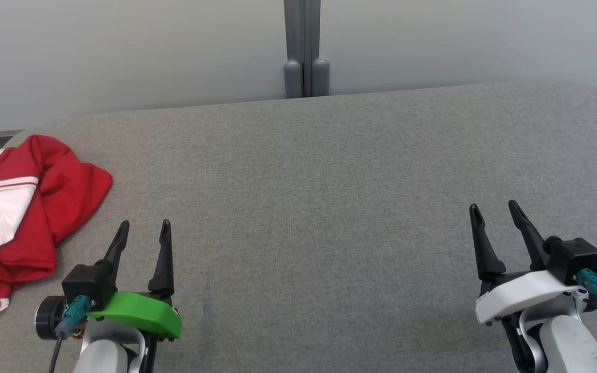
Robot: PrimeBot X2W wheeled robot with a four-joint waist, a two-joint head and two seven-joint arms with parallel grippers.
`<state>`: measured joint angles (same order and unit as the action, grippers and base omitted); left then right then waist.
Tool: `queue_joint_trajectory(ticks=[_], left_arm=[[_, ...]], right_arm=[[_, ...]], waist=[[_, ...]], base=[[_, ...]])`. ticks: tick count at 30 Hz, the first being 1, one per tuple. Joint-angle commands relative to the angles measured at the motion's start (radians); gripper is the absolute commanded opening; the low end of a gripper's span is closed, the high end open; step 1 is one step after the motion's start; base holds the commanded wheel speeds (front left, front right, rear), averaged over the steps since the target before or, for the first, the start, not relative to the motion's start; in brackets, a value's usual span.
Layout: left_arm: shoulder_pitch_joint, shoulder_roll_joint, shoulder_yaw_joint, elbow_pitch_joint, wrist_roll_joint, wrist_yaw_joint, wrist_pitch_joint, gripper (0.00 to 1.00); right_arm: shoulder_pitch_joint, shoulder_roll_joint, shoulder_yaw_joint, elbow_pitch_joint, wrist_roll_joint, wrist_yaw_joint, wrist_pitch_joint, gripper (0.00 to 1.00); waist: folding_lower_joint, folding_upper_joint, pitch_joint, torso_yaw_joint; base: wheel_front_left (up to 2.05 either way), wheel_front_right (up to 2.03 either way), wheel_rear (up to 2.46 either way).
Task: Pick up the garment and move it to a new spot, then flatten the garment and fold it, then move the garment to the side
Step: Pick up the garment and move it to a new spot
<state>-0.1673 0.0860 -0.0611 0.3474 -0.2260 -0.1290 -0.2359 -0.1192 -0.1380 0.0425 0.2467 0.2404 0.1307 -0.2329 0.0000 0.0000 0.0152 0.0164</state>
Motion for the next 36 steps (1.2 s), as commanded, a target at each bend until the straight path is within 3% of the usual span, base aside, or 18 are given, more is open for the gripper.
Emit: queue_joint_trajectory(ticks=[1,12,19,36], left_arm=[[-0.025,0.001,0.005,0.003,0.023,-0.003,-0.008,1.0],[-0.027,-0.011,0.021,0.019,0.084,-0.003,-0.028,1.0],[-0.033,-0.021,0.05,0.018,0.085,-0.002,-0.029,1.0],[-0.028,-0.034,0.144,-0.004,0.059,0.013,-0.029,1.0]], right_arm=[[-0.011,-0.001,-0.002,0.0,-0.021,0.0,-0.012,1.0],[-0.005,0.005,-0.005,0.002,-0.076,0.0,-0.03,1.0],[-0.002,0.007,-0.009,-0.002,-0.071,0.0,-0.033,1.0],[-0.024,-0.007,0.071,-0.051,-0.03,0.0,-0.033,1.0]], waist=[[0.0,0.0,0.0,0.001],[0.0,0.0,0.004,0.013],[0.0,0.0,0.013,0.056],[0.0,0.0,0.042,0.316]], base=[[0.0,0.0,0.0],[0.0,0.0,0.0],[0.0,0.0,0.0],[0.0,0.0,0.0]])
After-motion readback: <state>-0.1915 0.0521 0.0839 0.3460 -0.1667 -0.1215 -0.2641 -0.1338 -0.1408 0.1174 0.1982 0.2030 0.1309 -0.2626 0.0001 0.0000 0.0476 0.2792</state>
